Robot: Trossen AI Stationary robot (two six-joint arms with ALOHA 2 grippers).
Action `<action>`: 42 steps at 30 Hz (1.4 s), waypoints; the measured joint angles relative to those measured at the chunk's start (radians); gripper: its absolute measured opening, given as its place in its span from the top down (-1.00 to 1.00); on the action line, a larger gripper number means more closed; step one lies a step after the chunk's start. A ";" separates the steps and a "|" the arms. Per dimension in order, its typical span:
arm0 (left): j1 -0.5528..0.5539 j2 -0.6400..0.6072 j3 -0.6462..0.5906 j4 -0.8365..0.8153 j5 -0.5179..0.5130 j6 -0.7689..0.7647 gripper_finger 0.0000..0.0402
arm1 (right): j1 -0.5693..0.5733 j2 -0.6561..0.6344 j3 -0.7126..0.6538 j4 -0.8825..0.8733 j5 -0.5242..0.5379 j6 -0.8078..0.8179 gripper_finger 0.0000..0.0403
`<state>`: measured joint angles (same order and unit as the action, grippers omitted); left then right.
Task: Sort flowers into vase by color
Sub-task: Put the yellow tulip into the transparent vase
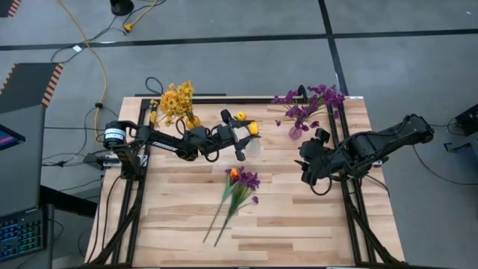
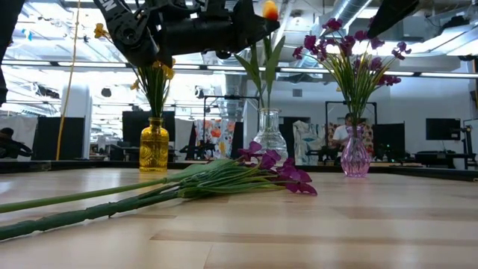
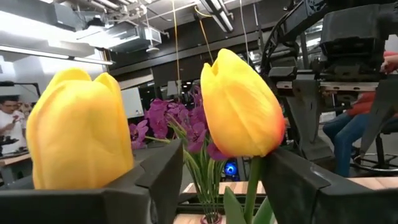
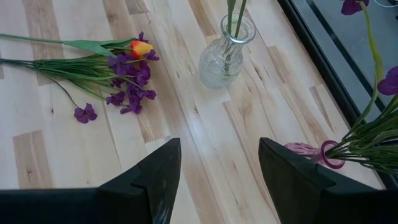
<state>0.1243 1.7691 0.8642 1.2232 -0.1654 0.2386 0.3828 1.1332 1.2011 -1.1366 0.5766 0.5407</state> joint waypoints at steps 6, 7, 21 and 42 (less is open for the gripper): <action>-0.018 0.000 0.000 -0.007 0.001 0.000 -0.02 | 0.000 0.000 0.000 0.000 0.000 0.000 -0.21; -0.022 0.000 0.000 -0.009 0.002 0.000 -0.02 | 0.000 0.000 0.000 0.000 0.000 0.000 -0.21; -0.065 -0.001 0.000 0.003 0.001 0.082 -0.02 | 0.000 0.000 0.000 0.000 -0.002 0.001 -0.21; -0.139 -0.006 0.000 0.052 -0.001 0.123 -0.02 | 0.000 0.000 0.000 0.000 -0.003 0.001 -0.21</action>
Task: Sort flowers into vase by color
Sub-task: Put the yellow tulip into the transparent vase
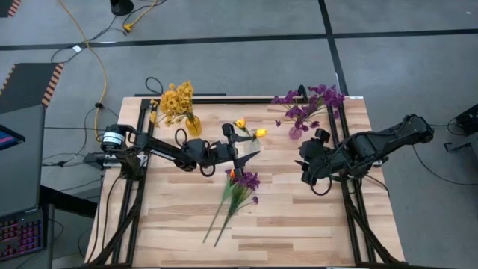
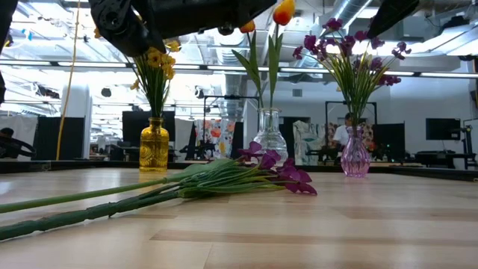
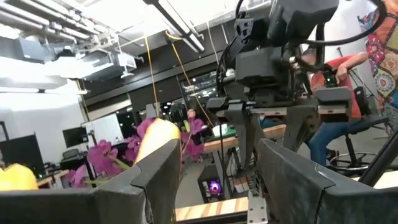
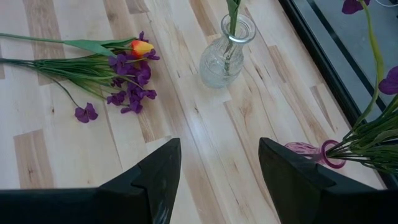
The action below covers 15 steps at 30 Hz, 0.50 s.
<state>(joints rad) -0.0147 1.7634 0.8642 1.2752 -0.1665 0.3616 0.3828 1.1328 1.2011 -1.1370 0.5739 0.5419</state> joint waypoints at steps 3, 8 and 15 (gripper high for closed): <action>-0.013 -0.004 0.000 0.002 -0.003 0.016 -0.02 | 0.000 0.000 0.000 0.000 0.000 0.000 -0.21; -0.041 -0.011 0.000 -0.004 -0.004 0.011 -0.02 | 0.000 0.000 0.000 0.000 0.000 0.000 -0.21; -0.122 -0.062 0.001 -0.153 -0.177 0.043 -0.01 | 0.000 0.000 0.000 0.000 0.000 0.000 -0.21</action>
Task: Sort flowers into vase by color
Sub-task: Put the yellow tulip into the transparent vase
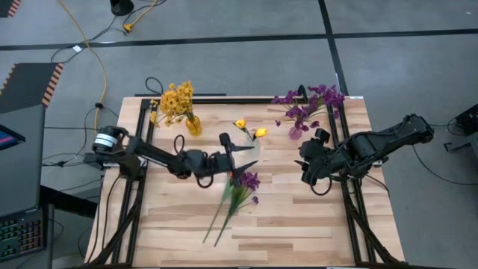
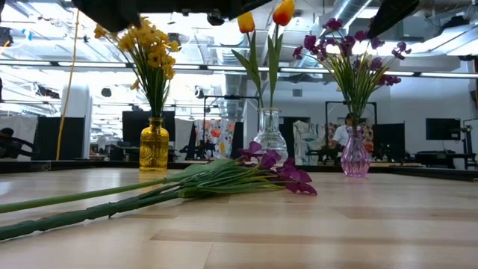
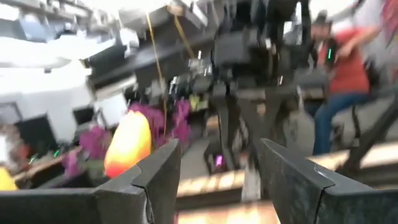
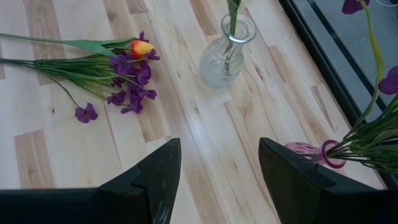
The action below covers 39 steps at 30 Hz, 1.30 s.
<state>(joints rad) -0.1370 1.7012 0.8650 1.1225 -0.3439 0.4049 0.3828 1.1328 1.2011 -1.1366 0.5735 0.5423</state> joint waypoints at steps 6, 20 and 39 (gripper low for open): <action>-0.106 -0.090 0.018 -0.333 -0.171 -0.061 0.00 | 0.000 0.000 0.000 0.005 0.000 0.000 -0.21; -0.263 -0.138 0.142 -1.080 -0.259 -0.643 0.00 | 0.001 0.000 0.000 0.019 0.001 0.000 -0.21; -0.260 -0.129 0.124 -1.495 -0.035 -1.215 0.00 | 0.004 0.003 -0.161 0.282 0.033 -0.001 -0.21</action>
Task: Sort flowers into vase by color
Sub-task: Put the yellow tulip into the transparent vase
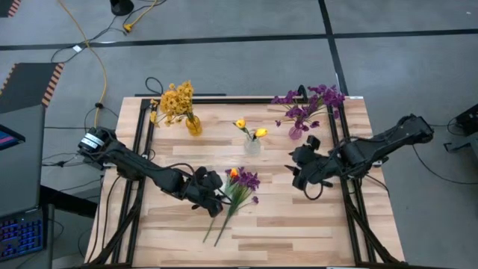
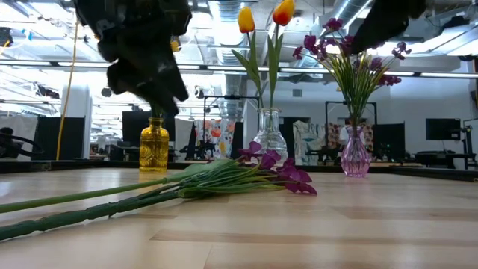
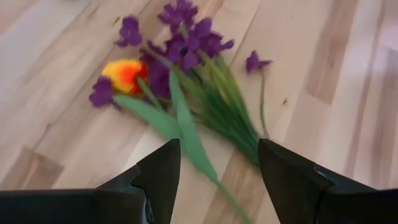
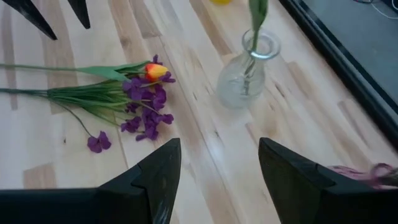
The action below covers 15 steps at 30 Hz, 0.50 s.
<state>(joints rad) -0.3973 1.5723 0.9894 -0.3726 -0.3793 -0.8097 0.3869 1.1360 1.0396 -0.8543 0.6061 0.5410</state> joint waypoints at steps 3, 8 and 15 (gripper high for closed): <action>0.000 0.000 -0.023 0.005 0.003 -0.034 0.00 | -0.003 0.002 -0.084 0.112 0.014 0.001 -0.21; 0.000 0.033 -0.032 0.014 -0.020 -0.050 0.00 | -0.001 0.014 -0.206 0.328 0.025 -0.002 -0.21; 0.007 0.129 -0.032 0.094 -0.020 -0.014 0.00 | -0.001 0.017 -0.342 0.553 0.024 0.001 -0.21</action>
<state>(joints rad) -0.3901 1.7014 0.9577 -0.2789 -0.3992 -0.8242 0.3861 1.1526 0.6976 -0.3015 0.6302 0.5417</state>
